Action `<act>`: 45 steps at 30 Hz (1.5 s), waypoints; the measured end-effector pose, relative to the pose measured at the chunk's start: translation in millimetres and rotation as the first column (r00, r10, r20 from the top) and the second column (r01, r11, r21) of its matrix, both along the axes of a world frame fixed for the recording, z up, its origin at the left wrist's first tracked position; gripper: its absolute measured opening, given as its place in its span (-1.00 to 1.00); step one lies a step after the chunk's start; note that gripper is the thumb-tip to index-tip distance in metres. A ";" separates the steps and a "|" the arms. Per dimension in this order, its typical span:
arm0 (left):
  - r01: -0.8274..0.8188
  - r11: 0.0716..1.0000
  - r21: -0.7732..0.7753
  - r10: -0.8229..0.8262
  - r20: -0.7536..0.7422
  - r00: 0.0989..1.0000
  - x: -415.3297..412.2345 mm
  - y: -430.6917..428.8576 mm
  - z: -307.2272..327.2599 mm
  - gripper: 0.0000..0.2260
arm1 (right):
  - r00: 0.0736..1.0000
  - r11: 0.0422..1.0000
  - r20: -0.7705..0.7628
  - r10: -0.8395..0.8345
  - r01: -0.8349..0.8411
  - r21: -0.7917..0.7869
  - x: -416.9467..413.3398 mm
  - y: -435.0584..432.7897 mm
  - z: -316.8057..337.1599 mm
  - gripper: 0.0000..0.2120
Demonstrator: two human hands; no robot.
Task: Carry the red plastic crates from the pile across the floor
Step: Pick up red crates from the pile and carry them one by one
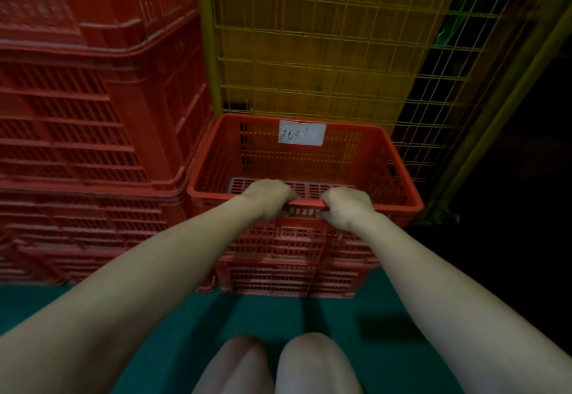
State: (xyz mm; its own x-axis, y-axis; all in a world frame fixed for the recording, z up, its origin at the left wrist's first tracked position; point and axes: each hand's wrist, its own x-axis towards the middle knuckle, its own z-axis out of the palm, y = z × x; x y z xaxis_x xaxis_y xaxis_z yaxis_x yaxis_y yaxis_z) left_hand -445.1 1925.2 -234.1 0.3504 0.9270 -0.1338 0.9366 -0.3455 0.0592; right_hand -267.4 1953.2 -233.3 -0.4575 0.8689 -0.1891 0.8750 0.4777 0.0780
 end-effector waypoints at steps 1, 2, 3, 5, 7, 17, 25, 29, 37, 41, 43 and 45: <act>0.001 1.000 -0.006 -0.001 -0.008 1.000 -0.5 0.2 -0.3 -0.82 | 1.000 1.000 0.009 0.007 -0.007 -0.006 -0.6 0.3 -0.1 -0.74; 0.004 1.000 -0.012 -0.005 -0.014 1.000 -0.8 0.4 -0.8 -0.83 | 1.000 1.000 0.015 0.010 -0.010 -0.012 -0.8 1.0 -0.6 -0.73; 0.009 1.000 -0.016 -0.010 -0.016 1.000 -1.2 1.5 -1.2 -0.84 | 1.000 1.000 0.021 0.011 -0.011 -0.016 -0.3 1.4 -0.4 -0.73; 0.013 1.000 -0.014 -0.013 -0.020 1.000 -2.1 3.8 -1.8 -0.83 | 1.000 1.000 0.026 0.010 -0.010 -0.023 0.5 2.4 0.6 -0.72; 0.010 1.000 -0.008 -0.010 -0.027 1.000 -2.8 3.9 -0.8 -0.80 | 1.000 0.999 0.013 0.009 -0.009 -0.033 1.2 2.5 0.5 -0.72; -0.094 0.993 -0.067 0.102 0.123 0.987 -9.5 3.0 -4.2 -0.77 | 0.994 0.998 -0.102 -0.025 0.020 -0.053 2.7 0.7 -0.2 -0.80; -0.265 0.926 -0.270 0.327 0.217 0.920 -6.8 15.3 -7.3 -0.37 | 0.972 0.956 -0.223 -0.068 -0.001 -0.294 8.9 15.6 7.4 -0.78; -0.320 0.903 -0.287 0.386 0.213 0.898 -2.5 22.4 -2.2 -0.43 | 0.950 0.880 -0.284 -0.128 -0.023 -0.475 9.5 26.2 14.9 -0.69; -0.418 0.864 -0.282 0.496 0.331 0.802 -6.1 -2.0 75.2 -0.75 | 0.888 0.856 -0.350 -0.297 0.085 -0.510 8.3 -6.9 93.5 -0.42; -0.381 0.882 -0.278 0.461 0.337 0.821 -9.4 -26.2 157.2 -0.76 | 0.805 0.906 -0.462 -0.372 0.206 -0.371 4.2 -40.2 169.0 -0.53; -0.357 0.890 -0.282 0.441 0.339 0.831 -7.3 -42.1 209.3 -0.77 | 0.779 0.900 -0.484 -0.399 0.231 -0.370 5.5 -58.8 220.1 -0.56; -0.333 0.900 -0.281 0.417 0.332 0.846 -3.5 -59.6 261.6 -0.78 | 0.755 0.892 -0.501 -0.423 0.249 -0.376 8.0 -80.3 271.4 -0.56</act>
State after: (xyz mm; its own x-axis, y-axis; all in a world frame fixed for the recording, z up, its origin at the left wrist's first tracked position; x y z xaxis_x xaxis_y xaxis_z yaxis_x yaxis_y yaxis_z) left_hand -448.6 1865.7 27.5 0.0430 0.9634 -0.2646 0.8830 0.0873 0.4612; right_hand -259.4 1872.9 38.1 -0.2433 0.9385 -0.2449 0.8271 0.0689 -0.5578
